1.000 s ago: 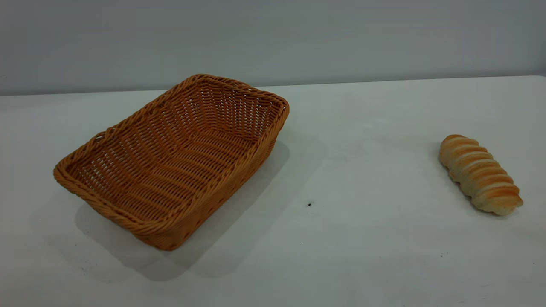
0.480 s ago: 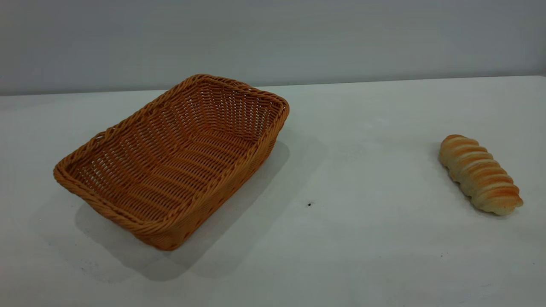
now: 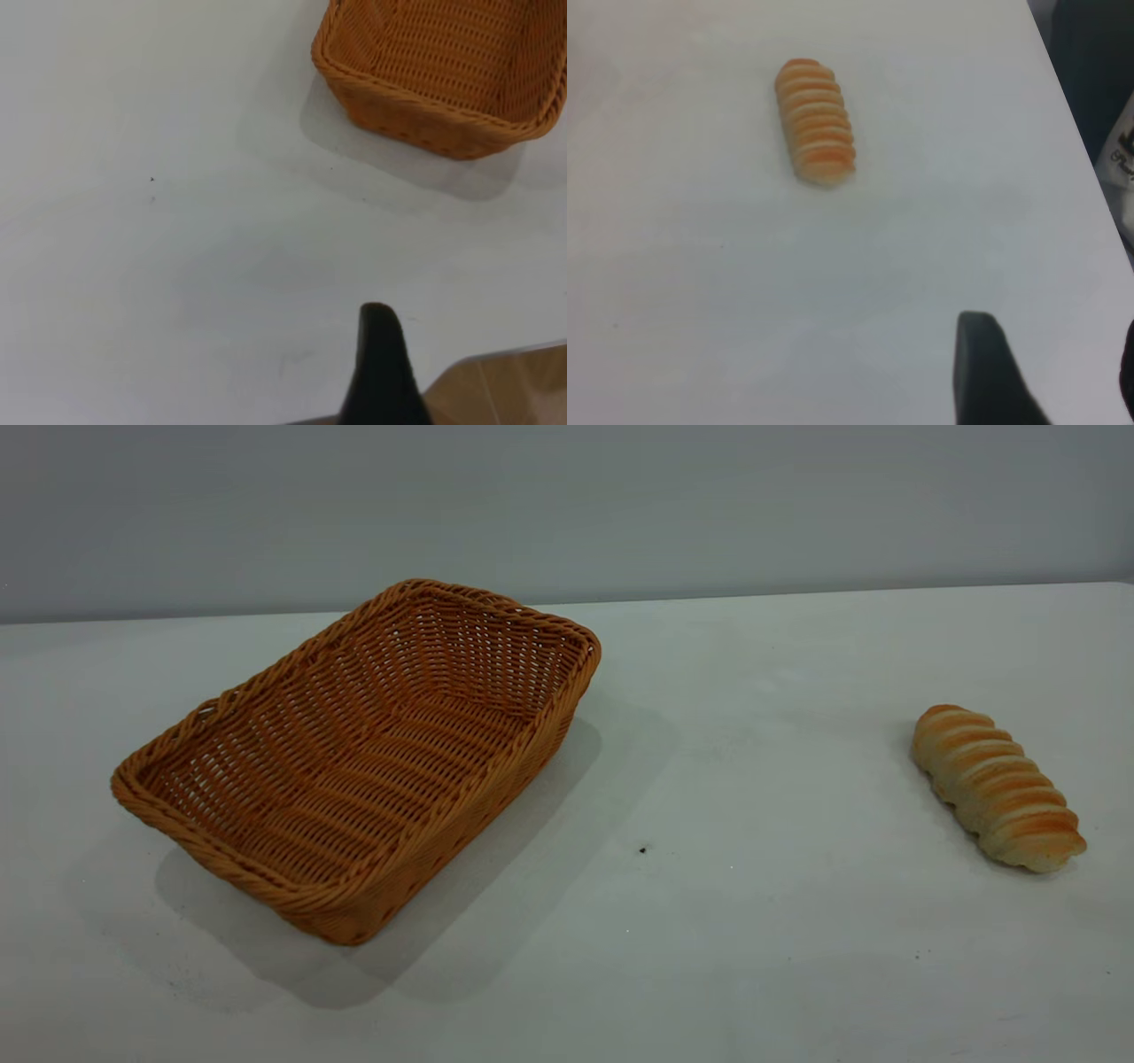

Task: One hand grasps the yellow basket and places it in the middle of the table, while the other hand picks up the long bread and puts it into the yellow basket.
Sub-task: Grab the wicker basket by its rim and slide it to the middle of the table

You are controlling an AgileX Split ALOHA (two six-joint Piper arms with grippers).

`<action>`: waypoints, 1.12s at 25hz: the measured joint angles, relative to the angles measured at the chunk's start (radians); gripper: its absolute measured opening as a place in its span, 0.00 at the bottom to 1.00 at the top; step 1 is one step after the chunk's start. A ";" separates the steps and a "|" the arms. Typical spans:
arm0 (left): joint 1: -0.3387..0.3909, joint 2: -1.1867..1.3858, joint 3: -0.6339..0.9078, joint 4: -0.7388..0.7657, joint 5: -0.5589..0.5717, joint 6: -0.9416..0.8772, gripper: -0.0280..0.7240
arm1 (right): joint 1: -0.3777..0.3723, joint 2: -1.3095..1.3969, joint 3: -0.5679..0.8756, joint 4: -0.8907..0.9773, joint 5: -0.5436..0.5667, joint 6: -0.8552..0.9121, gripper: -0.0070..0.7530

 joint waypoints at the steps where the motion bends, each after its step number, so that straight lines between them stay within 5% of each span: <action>1: -0.011 0.000 0.000 0.000 0.000 0.000 0.81 | 0.008 0.000 0.000 0.000 0.000 0.000 0.54; 21: -0.066 0.000 0.000 -0.001 -0.005 -0.088 0.81 | 0.187 0.000 0.000 -0.001 0.000 0.000 0.54; 28: -0.066 0.151 -0.010 -0.001 -0.162 -0.188 0.76 | 0.187 0.065 -0.049 -0.073 -0.048 0.032 0.54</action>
